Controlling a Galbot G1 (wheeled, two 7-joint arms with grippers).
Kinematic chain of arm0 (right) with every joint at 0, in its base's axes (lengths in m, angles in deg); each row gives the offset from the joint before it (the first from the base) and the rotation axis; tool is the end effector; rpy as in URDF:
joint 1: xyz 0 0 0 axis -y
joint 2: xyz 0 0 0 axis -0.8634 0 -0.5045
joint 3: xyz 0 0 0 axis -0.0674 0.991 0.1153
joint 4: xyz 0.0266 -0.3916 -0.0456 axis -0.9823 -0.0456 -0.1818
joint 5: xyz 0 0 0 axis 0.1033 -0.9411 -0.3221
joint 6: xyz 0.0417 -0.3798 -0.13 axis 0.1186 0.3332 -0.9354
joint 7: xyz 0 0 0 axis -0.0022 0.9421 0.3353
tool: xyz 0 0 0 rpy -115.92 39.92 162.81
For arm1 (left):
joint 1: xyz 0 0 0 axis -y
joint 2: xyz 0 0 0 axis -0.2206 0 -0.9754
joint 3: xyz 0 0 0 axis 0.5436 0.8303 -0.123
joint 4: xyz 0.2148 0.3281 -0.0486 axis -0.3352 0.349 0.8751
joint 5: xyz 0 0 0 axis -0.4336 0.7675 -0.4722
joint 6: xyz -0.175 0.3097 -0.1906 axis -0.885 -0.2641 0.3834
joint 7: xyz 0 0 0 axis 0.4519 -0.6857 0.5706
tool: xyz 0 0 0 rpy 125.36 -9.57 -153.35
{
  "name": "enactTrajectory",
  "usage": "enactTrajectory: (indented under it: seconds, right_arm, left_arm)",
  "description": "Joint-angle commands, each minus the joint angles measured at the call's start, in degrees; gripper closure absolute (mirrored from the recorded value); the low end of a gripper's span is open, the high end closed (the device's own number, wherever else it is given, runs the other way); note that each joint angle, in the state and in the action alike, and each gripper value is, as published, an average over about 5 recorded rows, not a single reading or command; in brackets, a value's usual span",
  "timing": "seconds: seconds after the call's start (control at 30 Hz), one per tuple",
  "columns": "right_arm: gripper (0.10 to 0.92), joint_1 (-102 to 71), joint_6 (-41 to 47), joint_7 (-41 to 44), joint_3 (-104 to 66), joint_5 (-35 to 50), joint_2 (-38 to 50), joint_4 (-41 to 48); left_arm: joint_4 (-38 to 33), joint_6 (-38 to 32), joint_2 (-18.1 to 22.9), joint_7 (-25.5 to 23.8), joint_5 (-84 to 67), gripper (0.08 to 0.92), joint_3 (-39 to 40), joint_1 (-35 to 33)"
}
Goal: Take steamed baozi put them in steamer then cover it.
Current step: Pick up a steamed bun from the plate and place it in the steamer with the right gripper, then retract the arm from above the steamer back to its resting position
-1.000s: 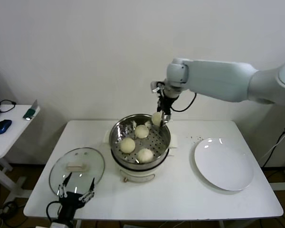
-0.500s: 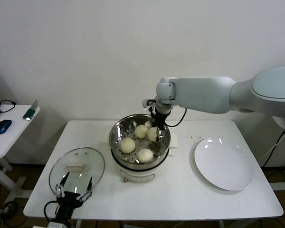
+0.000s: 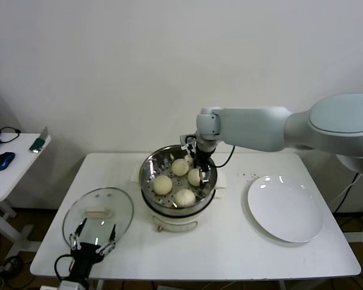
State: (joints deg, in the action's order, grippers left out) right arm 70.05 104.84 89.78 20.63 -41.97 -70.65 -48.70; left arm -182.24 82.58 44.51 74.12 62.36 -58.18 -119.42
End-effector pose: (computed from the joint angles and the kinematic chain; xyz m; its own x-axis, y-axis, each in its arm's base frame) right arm 0.6634 0.1432 -0.1127 -0.0841 -0.0847 0.9928 -0.9713 -0.2154 -0.1007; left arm 0.1351 0.0811 -0.3697 -0.9791 -0.0080 0.2033 0.0573 0.9479 0.3133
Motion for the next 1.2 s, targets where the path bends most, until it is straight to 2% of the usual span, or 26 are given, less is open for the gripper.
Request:
enactTrajectory:
  seconds: [0.03, 0.2, 0.4, 0.53, 0.67, 0.93, 1.2]
  right_arm:
    - [0.207, -0.2, 0.2, 0.2, -0.8, -0.3, 0.3, -0.2]
    - [0.203, 2.6, 0.1, 1.4, -3.1, 0.1, 3.1, -2.0]
    - [0.203, 5.5, -1.8, -1.0, -8.4, -0.3, 12.8, -5.9]
    - [0.203, 5.3, -4.3, -5.8, -13.0, -0.1, 20.8, -9.4]
    - [0.203, 2.6, -9.1, -14.4, -17.9, 0.9, 28.9, -11.6]
    - [0.203, -21.4, -18.0, -31.2, -41.6, 2.2, 46.4, -20.3]
    - [0.203, -53.3, -24.8, -38.0, -74.7, -1.4, 52.6, -25.1]
  left_arm:
    - [0.0, -0.1, -0.1, 0.1, -0.1, 0.177, -0.1, -0.1]
    - [0.2, -0.2, -0.2, 0.3, 0.0, 0.177, -0.3, 0.0]
    - [0.8, -0.3, -0.4, 0.7, 0.5, 0.177, -0.7, 0.6]
    - [1.1, -0.2, -0.5, 1.0, 1.3, 0.177, -1.0, 1.3]
    - [1.2, 0.0, -0.3, 1.4, 2.2, 0.177, -1.1, 2.1]
    - [0.5, -0.3, 0.5, 1.9, 5.6, 0.177, -0.8, 2.3]
    - [-0.9, -0.3, 1.1, 2.8, 8.7, 0.177, -0.5, 1.7]
